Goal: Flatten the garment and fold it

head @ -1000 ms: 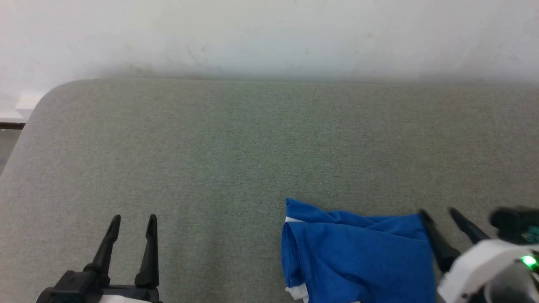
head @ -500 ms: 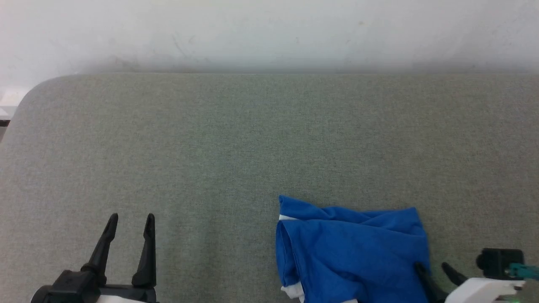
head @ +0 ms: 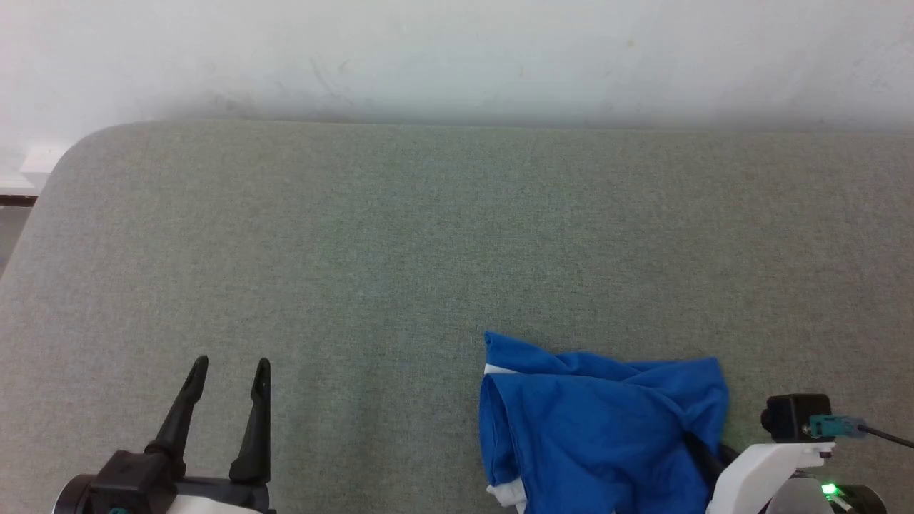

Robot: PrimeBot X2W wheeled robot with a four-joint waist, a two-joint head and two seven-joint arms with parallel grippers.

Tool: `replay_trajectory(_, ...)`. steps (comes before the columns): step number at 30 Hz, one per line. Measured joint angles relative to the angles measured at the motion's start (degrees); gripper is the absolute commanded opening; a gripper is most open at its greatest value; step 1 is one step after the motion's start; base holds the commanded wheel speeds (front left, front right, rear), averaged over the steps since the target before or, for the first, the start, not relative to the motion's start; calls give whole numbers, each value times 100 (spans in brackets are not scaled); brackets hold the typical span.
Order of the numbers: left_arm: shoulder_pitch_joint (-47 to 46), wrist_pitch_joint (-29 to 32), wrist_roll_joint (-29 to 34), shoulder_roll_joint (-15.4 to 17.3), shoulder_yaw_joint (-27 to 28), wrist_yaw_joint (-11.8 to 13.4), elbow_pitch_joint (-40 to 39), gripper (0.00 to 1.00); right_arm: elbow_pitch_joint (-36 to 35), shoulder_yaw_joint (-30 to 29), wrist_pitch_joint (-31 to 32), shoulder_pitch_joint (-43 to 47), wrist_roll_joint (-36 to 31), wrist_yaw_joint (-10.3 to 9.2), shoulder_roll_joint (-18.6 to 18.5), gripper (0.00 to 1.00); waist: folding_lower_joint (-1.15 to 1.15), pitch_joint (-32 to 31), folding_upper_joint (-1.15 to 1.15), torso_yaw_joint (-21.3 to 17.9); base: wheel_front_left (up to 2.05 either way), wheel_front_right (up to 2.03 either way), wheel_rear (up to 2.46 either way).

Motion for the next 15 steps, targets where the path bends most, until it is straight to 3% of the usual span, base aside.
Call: replay_trajectory(15,-12,-9,1,2,-41,41,-75,100,-193,-153,85,-177,-183,1,30,0,1,-83,0,-244,0,0,0)
